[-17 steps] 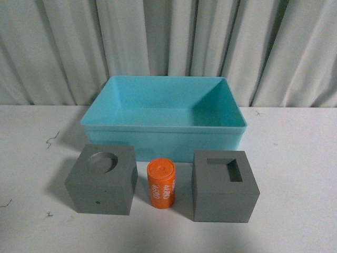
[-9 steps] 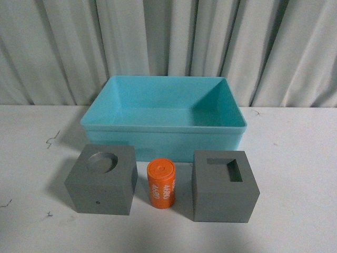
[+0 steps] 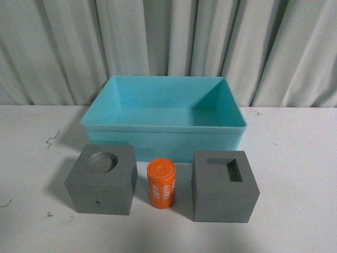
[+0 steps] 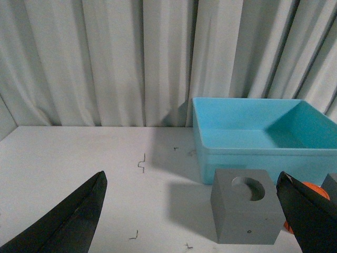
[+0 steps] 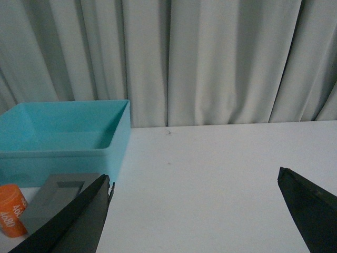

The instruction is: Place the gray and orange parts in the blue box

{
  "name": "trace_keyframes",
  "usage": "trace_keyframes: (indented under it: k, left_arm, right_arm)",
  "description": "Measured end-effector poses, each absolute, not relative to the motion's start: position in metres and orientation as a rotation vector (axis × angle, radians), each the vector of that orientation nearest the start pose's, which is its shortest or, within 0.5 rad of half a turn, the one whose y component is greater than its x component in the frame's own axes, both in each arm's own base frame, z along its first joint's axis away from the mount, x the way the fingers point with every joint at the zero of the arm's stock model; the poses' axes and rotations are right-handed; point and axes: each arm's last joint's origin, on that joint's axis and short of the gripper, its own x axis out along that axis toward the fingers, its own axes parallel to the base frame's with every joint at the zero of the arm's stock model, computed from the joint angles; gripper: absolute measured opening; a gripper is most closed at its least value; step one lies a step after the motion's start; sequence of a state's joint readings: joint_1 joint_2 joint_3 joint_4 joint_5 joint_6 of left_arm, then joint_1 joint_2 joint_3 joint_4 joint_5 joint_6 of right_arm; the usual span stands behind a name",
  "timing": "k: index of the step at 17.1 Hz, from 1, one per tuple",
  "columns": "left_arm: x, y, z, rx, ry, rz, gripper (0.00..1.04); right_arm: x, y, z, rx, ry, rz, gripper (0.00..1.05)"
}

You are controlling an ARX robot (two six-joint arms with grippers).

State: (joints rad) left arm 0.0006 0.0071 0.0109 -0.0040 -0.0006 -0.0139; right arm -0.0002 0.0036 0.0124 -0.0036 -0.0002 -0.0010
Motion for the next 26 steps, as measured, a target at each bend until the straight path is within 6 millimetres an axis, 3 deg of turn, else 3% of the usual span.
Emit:
trace_keyframes:
  k: [13,14,15,16,20,21,23,26]
  left_arm:
    - [0.097,0.000,0.166,-0.014,0.000,0.002,0.98]
    - [0.097,0.000,0.166,-0.014,0.001,0.002,0.98]
    - [0.097,0.000,0.166,-0.014,0.001,0.000,0.98]
    - [0.097,0.000,0.166,-0.014,-0.002,0.000,0.98]
    - [0.097,0.000,0.166,-0.014,-0.001,0.000,0.98]
    - [0.097,0.000,0.166,-0.014,-0.001,0.000,0.98]
    - [0.097,0.000,0.166,-0.014,-0.001,0.000,0.98]
    - [0.097,0.000,0.166,-0.014,-0.001,0.000,0.98]
  right_arm:
    - [0.097,0.000,0.167,-0.001,-0.005,0.000,0.98]
    - [0.096,0.000,0.165,0.031,0.159,-0.051,0.98]
    - [0.105,-0.004,0.169,0.074,0.368,-0.124,0.98]
    - [0.112,-0.007,0.174,0.095,0.395,-0.147,0.98]
    - [0.136,-0.017,0.197,0.128,0.350,-0.141,0.98]
    - [0.160,-0.017,0.218,0.106,0.292,-0.088,0.98]
    - [0.200,-0.001,0.228,0.062,0.298,0.019,0.98]
    - [0.243,0.052,0.199,0.032,0.402,0.118,0.98]
